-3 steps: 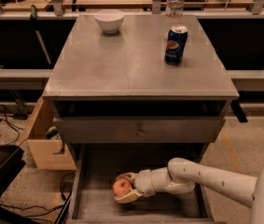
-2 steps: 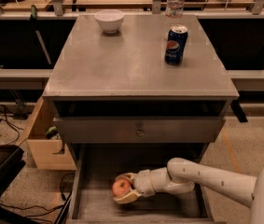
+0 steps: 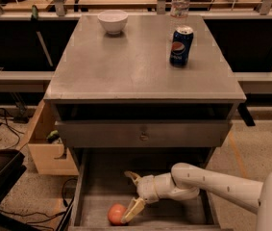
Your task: Place apple into middle drawer
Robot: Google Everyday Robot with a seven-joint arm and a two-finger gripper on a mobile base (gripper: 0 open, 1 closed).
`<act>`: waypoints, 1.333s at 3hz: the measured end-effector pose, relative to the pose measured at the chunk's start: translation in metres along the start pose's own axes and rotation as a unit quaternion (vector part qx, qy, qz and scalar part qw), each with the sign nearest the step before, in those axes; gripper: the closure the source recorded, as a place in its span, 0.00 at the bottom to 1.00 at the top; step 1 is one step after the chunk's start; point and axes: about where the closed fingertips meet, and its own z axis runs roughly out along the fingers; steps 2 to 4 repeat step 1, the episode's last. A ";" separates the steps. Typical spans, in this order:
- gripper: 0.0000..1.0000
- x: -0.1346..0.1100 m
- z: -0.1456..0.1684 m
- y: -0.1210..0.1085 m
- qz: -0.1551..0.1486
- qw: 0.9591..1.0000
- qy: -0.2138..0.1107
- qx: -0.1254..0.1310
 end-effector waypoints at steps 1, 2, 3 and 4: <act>0.00 0.000 0.000 0.000 0.000 1.000 0.000 0.000; 0.00 0.000 0.000 0.000 0.000 1.000 0.000 0.000; 0.00 0.000 0.000 0.000 0.000 1.000 0.000 0.000; 0.00 0.000 0.000 0.000 0.000 1.000 0.000 0.000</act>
Offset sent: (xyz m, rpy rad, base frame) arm 0.0000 0.0000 0.0000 0.0000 0.0000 0.0000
